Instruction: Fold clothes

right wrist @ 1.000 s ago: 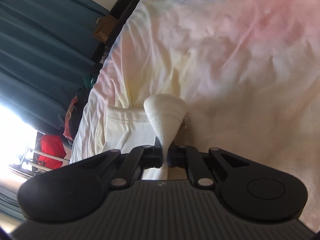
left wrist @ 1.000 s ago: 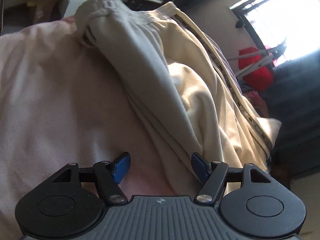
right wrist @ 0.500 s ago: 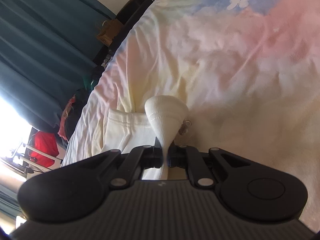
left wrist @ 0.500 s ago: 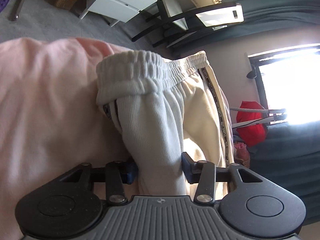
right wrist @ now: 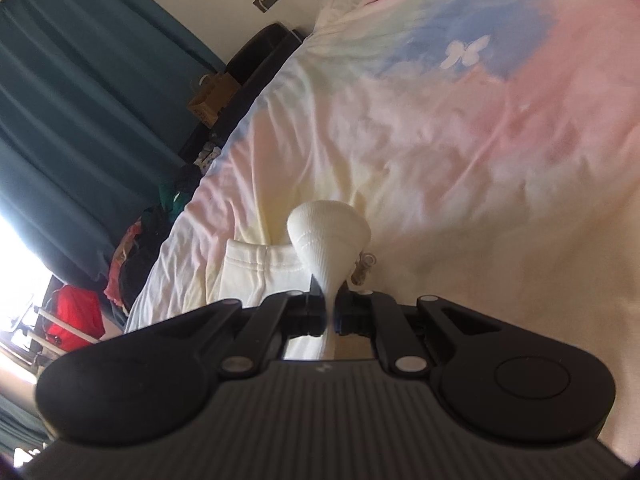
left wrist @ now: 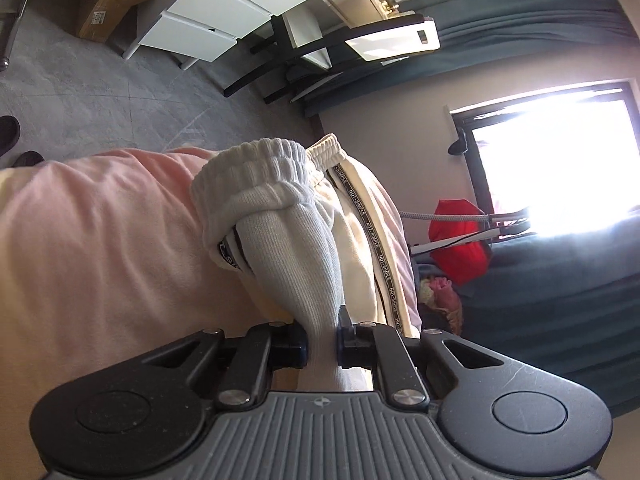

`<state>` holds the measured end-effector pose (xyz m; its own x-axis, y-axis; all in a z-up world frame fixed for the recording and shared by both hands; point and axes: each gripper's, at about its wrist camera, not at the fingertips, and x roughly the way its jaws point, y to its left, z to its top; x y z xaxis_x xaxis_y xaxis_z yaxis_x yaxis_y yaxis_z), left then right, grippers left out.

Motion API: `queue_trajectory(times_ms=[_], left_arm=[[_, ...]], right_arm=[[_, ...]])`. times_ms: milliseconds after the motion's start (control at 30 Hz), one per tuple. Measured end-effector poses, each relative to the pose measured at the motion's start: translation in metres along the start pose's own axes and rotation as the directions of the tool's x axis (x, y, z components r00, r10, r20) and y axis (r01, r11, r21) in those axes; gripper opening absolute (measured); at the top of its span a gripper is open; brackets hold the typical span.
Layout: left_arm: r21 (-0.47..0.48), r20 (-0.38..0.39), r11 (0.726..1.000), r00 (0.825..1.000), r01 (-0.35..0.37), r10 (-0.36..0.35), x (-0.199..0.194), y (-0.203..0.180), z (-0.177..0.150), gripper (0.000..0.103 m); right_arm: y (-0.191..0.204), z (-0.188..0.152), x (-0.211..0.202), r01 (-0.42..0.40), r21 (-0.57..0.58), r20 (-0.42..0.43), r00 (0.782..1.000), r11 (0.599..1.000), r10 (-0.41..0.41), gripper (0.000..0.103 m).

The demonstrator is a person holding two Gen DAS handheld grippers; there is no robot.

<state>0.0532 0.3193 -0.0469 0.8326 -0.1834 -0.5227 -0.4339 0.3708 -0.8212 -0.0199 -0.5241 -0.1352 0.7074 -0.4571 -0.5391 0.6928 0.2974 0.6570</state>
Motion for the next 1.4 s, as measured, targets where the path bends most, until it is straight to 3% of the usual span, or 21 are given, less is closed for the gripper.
queue_trajectory(times_ms=[133, 267, 367, 533, 600, 667, 700, 733, 800, 933, 1067, 1233, 1300, 1400], left_arm=[[0.089, 0.001, 0.993, 0.997, -0.083, 0.083, -0.032, 0.005, 0.0, 0.012], [0.201, -0.003, 0.963, 0.983, -0.178, 0.182, -0.033, 0.019, -0.01, 0.012], [0.313, 0.002, 0.918, 0.967, -0.243, 0.255, -0.022, 0.026, -0.016, 0.013], [0.429, 0.024, 0.871, 0.967, -0.239, 0.254, -0.019, 0.02, -0.029, 0.019], [0.47, 0.028, 0.85, 0.966, -0.24, 0.258, -0.023, 0.014, -0.032, 0.028], [0.508, 0.032, 0.827, 0.964, -0.242, 0.263, -0.029, 0.008, -0.035, 0.042], [0.534, 0.047, 0.809, 0.964, -0.246, 0.262, -0.034, 0.004, -0.038, 0.05], [0.562, 0.066, 0.789, 0.964, -0.25, 0.259, -0.039, 0.0, -0.042, 0.055], [0.614, 0.103, 0.745, 0.963, -0.26, 0.251, -0.049, -0.007, -0.05, 0.067], [0.694, 0.144, 0.674, 0.966, -0.252, 0.214, -0.064, -0.028, -0.073, 0.077], [0.762, 0.143, 0.616, 0.979, -0.201, 0.143, -0.065, -0.057, -0.102, 0.083], [0.827, 0.148, 0.539, 0.987, -0.16, 0.065, -0.046, -0.092, -0.151, 0.086], [0.846, 0.119, 0.519, 0.992, -0.123, 0.04, -0.03, -0.103, -0.172, 0.088], [0.87, 0.076, 0.486, 0.996, -0.089, 0.046, 0.0, -0.118, -0.2, 0.089]], right_arm=[[-0.005, 0.004, -0.02, 0.087, 0.0, 0.045, 0.995, 0.996, -0.087, 0.006], [-0.025, 0.004, -0.017, 0.205, 0.024, -0.032, 0.978, 0.978, -0.205, 0.006], [-0.03, 0.003, -0.012, 0.224, 0.029, -0.069, 0.973, 0.974, -0.221, 0.007], [-0.033, 0.003, -0.01, 0.233, 0.022, -0.108, 0.967, 0.972, -0.229, 0.012], [-0.03, 0.005, -0.014, 0.218, 0.018, -0.103, 0.971, 0.976, -0.215, 0.016], [-0.028, 0.008, -0.019, 0.2, 0.015, -0.087, 0.976, 0.98, -0.198, 0.04], [-0.025, 0.009, -0.023, 0.201, 0.013, -0.057, 0.978, 0.98, -0.199, 0.067], [-0.02, 0.011, -0.028, 0.197, -0.006, -0.015, 0.98, 0.98, -0.197, 0.082], [-0.01, 0.013, -0.038, 0.193, -0.044, 0.07, 0.979, 0.98, -0.19, 0.083], [0.016, 0.012, -0.043, 0.133, -0.203, 0.126, 0.986, 0.97, -0.109, 0.083], [0.047, -0.001, -0.037, 0.085, -0.375, 0.104, 0.993, 0.923, -0.049, 0.082], [0.089, -0.032, -0.046, -0.015, -0.576, 0.048, 0.997, 0.818, 0.052, 0.082], [0.104, -0.045, -0.056, -0.075, -0.622, 0.011, 0.994, 0.78, 0.104, 0.082], [0.12, -0.064, -0.073, -0.178, -0.622, -0.056, 0.981, 0.763, 0.184, 0.082]])
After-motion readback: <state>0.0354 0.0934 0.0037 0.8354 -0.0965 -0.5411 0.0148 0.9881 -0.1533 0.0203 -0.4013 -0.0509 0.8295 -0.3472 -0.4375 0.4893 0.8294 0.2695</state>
